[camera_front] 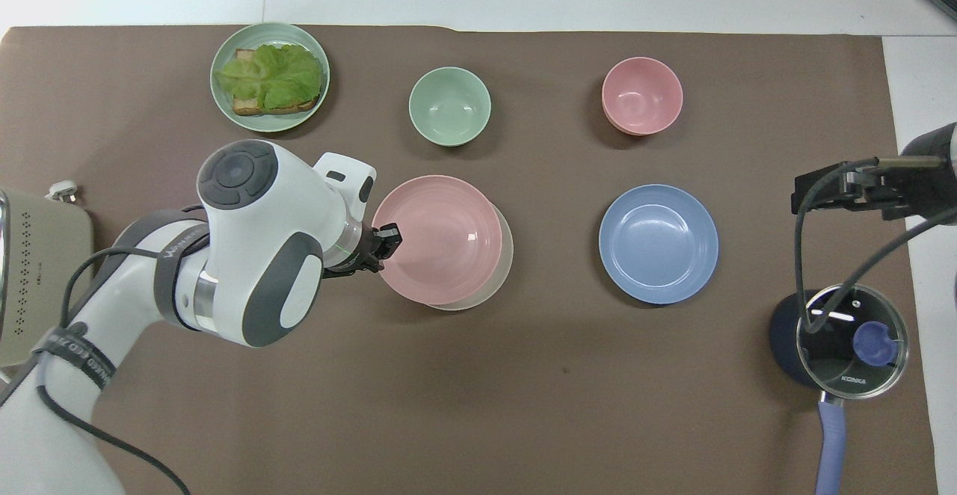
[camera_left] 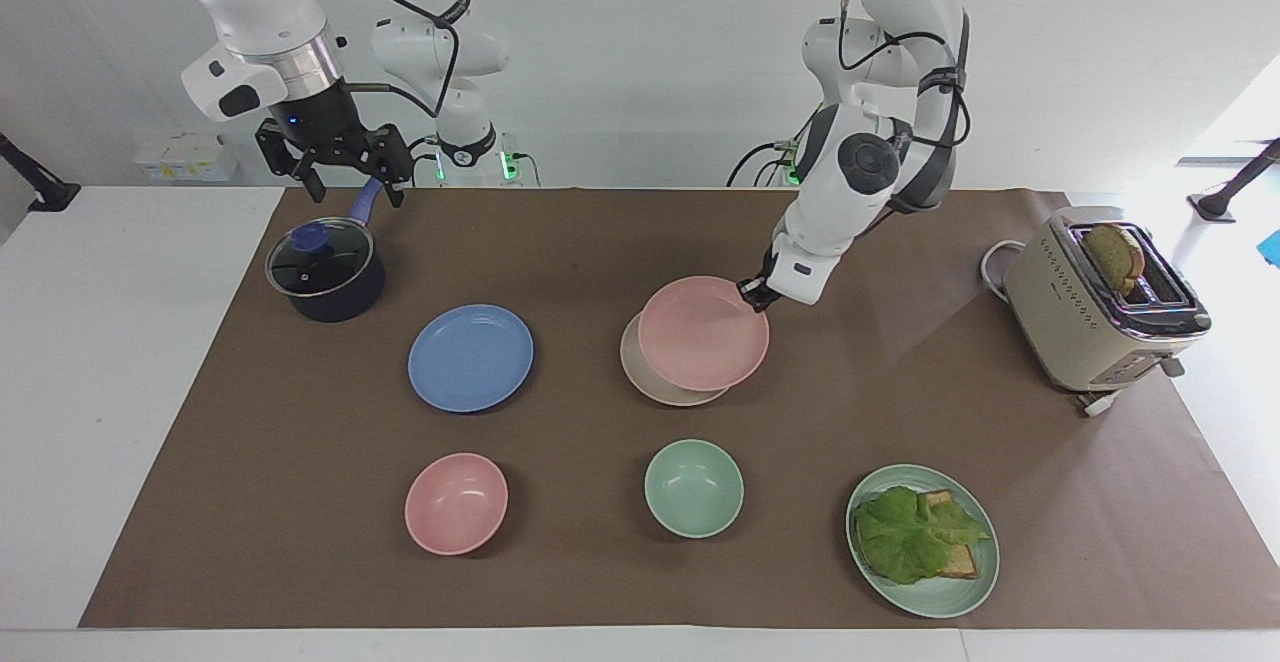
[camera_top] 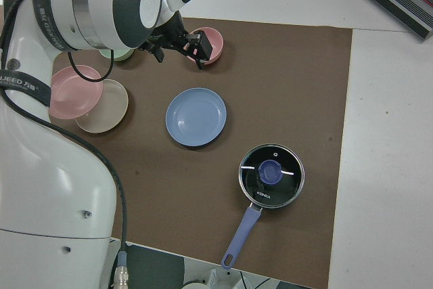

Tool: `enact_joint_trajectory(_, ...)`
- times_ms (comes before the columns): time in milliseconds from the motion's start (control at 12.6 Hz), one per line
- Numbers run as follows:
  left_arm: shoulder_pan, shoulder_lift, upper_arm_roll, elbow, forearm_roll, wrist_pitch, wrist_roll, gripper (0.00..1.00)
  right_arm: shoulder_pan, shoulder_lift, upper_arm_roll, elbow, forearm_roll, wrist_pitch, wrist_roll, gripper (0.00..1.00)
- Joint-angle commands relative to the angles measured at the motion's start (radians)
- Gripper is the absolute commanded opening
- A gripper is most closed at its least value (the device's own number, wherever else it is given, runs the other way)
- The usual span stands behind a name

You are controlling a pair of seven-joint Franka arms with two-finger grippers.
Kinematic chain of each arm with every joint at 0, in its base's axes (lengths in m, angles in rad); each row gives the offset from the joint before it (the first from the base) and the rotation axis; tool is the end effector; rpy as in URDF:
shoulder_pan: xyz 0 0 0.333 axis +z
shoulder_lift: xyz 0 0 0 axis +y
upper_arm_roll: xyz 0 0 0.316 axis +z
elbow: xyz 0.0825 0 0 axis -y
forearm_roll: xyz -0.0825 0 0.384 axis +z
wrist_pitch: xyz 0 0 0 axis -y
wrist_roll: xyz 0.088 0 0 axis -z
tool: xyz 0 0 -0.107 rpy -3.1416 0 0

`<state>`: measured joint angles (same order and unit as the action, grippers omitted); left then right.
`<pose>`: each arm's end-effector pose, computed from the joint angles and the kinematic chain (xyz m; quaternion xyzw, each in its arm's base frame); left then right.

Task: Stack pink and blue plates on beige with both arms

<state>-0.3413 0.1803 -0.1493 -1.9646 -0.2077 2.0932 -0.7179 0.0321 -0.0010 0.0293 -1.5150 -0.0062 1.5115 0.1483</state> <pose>0.5151 -0.2835 0.3807 0.9804 0.1670 -0.0787 0.0694 0.5476 0.0330 0.6460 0.9990 -0.0436 -0.0009 0.0032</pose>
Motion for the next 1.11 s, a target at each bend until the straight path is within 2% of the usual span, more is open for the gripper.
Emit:
enact_joint_trajectory(0,-0.025,0.028,0.019,-0.019,-0.019,0.082,0.011,0.0,-0.004,-0.017,-0.002,-0.016,0.023,0.004,0.011,1.0)
enact_joint_trajectory(79,-0.024,0.027,0.019,-0.019,-0.018,0.074,0.02,0.57,-0.004,-0.017,-0.002,-0.016,0.023,0.006,0.011,1.0)
enact_joint_trajectory(159,-0.024,0.027,0.02,-0.02,-0.018,0.073,0.024,1.0,-0.006,-0.017,-0.002,-0.016,0.023,0.006,0.011,1.0)
enact_joint_trajectory(397,-0.01,0.025,0.023,-0.013,-0.016,0.039,0.024,1.0,-0.004,-0.017,-0.003,-0.017,0.023,0.007,0.011,1.0)
enact_joint_trajectory(556,0.054,-0.001,0.028,-0.007,-0.001,-0.046,0.066,1.0,-0.006,-0.019,-0.003,-0.019,0.023,0.007,0.011,1.0)
enact_joint_trajectory(794,0.151,-0.07,0.033,0.009,0.03,-0.099,0.243,1.0,-0.006,-0.02,-0.003,-0.022,0.023,0.007,0.011,1.0)
enact_joint_trajectory(1033,0.302,-0.178,0.036,0.016,0.044,-0.229,0.522,1.0,-0.006,-0.02,-0.003,-0.022,0.023,0.007,0.011,1.0)
